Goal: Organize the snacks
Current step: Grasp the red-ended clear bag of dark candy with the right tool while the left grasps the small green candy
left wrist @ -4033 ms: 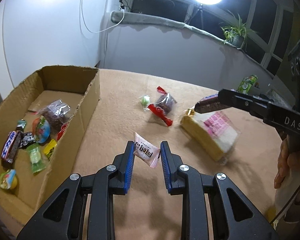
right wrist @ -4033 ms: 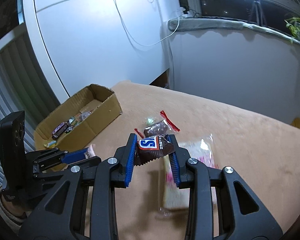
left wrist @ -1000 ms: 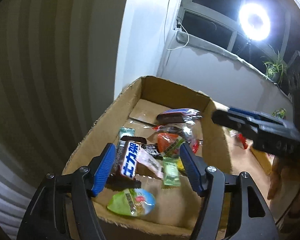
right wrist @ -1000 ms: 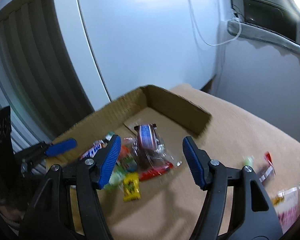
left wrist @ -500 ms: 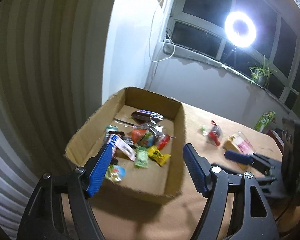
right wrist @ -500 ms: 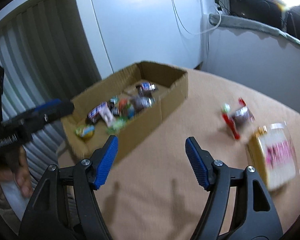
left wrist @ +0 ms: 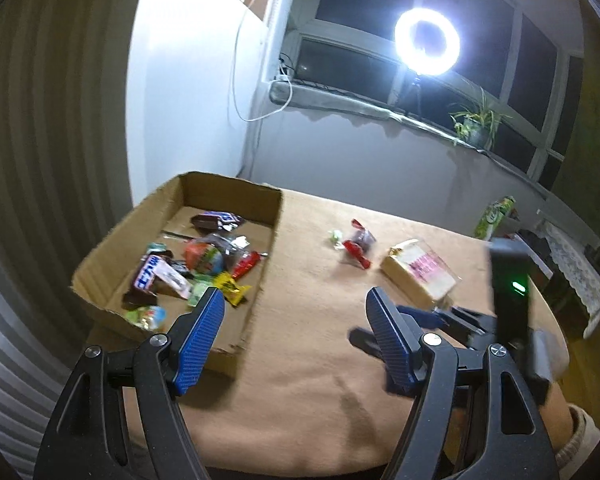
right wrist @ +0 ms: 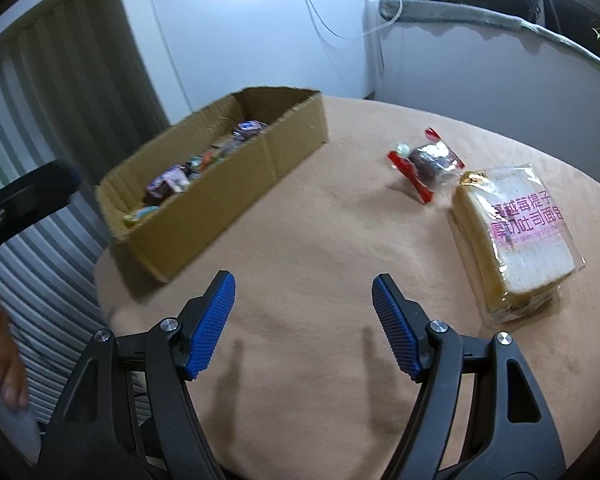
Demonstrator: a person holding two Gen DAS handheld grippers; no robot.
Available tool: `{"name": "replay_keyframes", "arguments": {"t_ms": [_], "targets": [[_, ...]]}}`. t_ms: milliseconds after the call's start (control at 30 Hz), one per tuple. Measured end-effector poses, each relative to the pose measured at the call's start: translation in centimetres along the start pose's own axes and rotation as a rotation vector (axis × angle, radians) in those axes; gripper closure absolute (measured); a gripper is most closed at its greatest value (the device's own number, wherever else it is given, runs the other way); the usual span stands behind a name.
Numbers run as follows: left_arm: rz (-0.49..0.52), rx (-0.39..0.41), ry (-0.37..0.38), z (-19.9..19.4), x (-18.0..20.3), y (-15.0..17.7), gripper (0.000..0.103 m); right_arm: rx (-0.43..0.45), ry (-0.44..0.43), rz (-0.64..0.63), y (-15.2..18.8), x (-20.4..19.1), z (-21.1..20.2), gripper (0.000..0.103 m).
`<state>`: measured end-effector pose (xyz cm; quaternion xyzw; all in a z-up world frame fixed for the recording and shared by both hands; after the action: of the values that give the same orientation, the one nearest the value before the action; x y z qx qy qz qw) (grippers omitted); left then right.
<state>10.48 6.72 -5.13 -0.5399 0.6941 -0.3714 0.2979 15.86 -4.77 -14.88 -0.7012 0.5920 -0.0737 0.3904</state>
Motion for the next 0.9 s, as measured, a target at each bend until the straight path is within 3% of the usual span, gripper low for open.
{"name": "replay_keyframes", "arguments": {"t_ms": [300,467,733,900], "targets": [[-0.023,-0.010,0.028,0.2,0.8,0.7,0.030,-0.050,0.072,0.121,-3.9,3.6,5.0,0.029],[-0.027,-0.033,0.060,1.4,1.3,1.4,0.030,-0.028,0.110,0.187,-5.8,6.3,5.6,0.029],[-0.067,-0.083,0.142,4.8,2.8,2.3,0.030,-0.027,0.022,0.307,-8.1,9.0,5.9,0.029],[-0.063,-0.101,0.138,7.5,3.5,1.8,0.030,-0.029,0.002,0.320,-9.5,9.4,6.8,0.029]]}}
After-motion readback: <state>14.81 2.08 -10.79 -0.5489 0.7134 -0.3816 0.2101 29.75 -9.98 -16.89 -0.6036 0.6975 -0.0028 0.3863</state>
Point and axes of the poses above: each gripper's, at about its wrist camera, not at the fingertips, and z roughly the way its jaws point, x to its right, y to its underside, the point moved 8 cm from there along z, roughly the way its jaws point, and after that the axes turned 15 degrees about z, right-handed, at the moved point
